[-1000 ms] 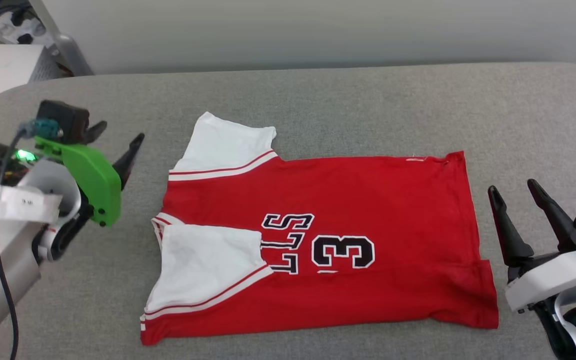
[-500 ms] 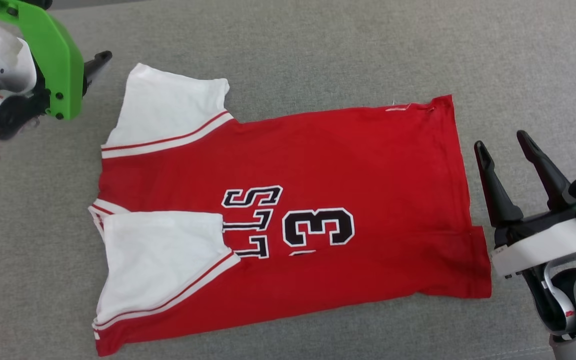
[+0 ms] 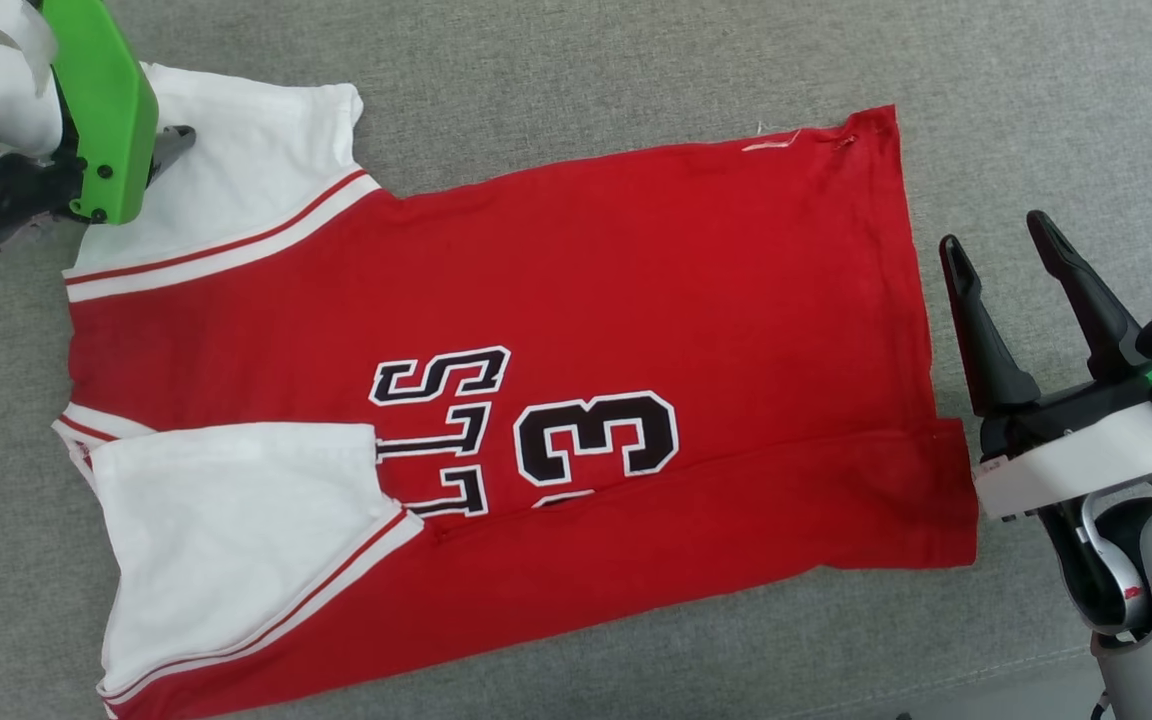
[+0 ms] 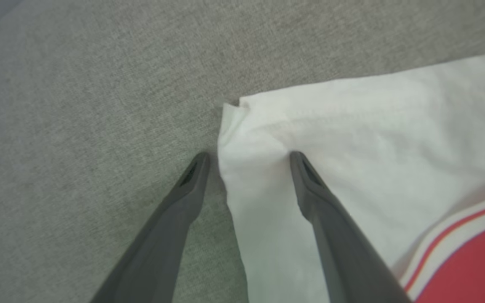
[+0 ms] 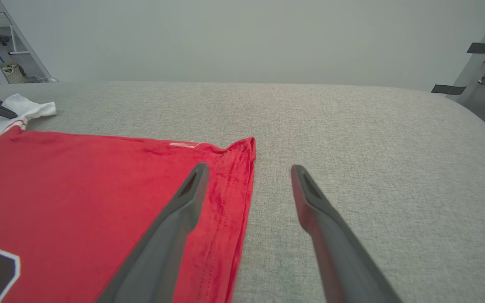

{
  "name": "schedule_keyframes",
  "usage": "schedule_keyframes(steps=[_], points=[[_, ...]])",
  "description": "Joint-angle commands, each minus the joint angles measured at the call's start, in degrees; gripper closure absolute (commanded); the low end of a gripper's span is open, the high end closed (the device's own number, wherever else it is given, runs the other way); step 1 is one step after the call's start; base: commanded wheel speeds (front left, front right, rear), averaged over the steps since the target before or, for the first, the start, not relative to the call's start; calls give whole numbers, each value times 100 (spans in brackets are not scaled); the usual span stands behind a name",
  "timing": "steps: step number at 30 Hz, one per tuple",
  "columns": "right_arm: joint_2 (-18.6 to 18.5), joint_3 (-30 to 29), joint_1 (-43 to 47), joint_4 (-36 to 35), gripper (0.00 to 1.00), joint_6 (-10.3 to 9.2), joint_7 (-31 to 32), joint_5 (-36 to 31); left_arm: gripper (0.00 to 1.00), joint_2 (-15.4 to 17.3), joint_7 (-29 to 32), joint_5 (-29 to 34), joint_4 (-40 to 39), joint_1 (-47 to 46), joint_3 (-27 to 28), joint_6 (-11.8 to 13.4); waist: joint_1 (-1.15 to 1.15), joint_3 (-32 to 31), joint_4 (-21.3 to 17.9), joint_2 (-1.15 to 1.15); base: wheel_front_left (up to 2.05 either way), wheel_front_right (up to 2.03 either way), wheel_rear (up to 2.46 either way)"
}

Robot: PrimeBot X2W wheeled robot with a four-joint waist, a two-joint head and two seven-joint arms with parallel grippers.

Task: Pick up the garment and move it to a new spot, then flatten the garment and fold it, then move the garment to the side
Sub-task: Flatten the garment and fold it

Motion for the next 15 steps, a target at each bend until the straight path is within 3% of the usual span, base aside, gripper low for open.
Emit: schedule_keyframes(steps=[1, 4, 5, 6, 7, 15], points=[[-25, 20, -125, 36, 0, -3, -38, 32, 0, 15, 69, -2, 58, 68, -78, -32, -1, 74, -83, 0, 0, 0, 0], [-51, 5, -149, 78, 0, -3, -53, 52, 0, 41, 165, 33, 41, 145, -240, -37, -1, 54, -75, 0, 0, 0, 0], [-53, -3, -153, 90, 0, -3, -55, 51, 15, 54, 214, 37, 7, 178, -299, -37, -1, 39, -70, 0, 0, 0, 0], [-56, -12, -158, 96, 0, -3, -53, 54, 81, 65, 228, 48, -45, 198, -343, -38, -1, 29, -63, 0, 0, 0, 0], [-60, -20, -167, 102, 0, -3, -52, 63, 100, 82, 225, 44, -96, 222, -379, -38, -1, 15, -54, 0, 0, 0, 0], [-276, -229, -381, -18, 0, -3, 85, 55, 100, 1, -459, 200, -166, 140, -430, -40, -1, -223, 125, 0, 0, 0, 0]])
